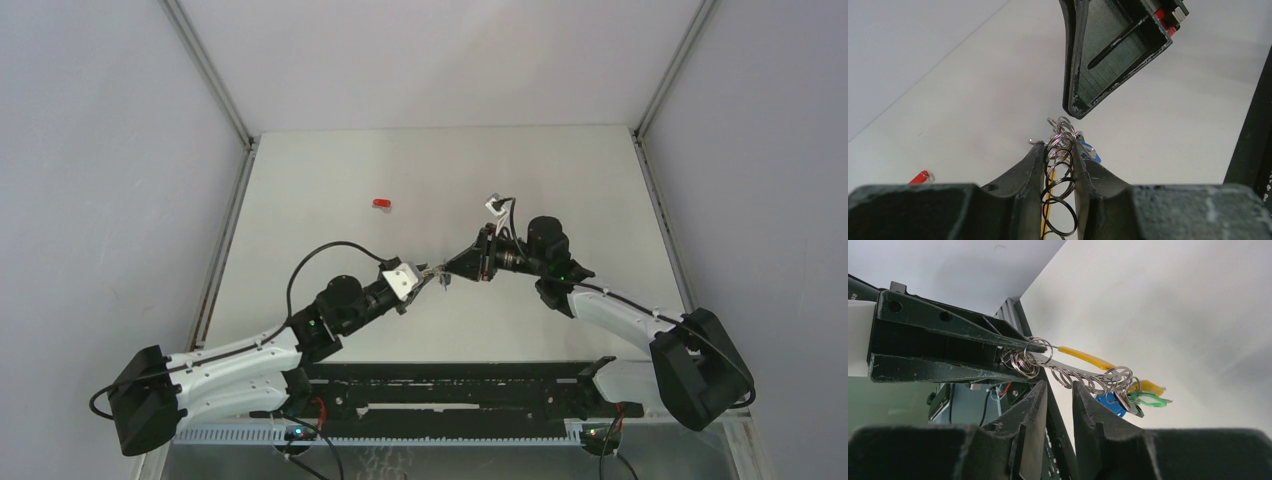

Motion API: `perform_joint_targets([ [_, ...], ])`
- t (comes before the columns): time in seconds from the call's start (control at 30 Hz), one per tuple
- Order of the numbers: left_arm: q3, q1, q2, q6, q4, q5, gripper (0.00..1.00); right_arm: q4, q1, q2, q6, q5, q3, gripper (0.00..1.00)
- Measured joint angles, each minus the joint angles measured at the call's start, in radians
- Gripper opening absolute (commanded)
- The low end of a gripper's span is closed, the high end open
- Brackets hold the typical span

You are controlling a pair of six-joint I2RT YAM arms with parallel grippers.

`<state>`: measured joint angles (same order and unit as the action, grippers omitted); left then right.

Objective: Put the keys on the keyring

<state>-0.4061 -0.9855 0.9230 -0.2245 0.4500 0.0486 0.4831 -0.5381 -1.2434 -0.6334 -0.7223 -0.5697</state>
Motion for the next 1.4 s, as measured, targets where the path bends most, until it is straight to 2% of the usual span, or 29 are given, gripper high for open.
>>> perform_joint_targets([
  [1.1, 0.000, 0.000, 0.023, 0.040, 0.078, -0.026, 0.00, 0.056, 0.000, -0.060, -0.037, -0.028, 0.000, 0.27],
  [1.4, 0.000, 0.000, 0.036, 0.040, 0.083, -0.023, 0.00, -0.050, 0.027, 0.043, 0.010, -0.011, 0.000, 0.27],
])
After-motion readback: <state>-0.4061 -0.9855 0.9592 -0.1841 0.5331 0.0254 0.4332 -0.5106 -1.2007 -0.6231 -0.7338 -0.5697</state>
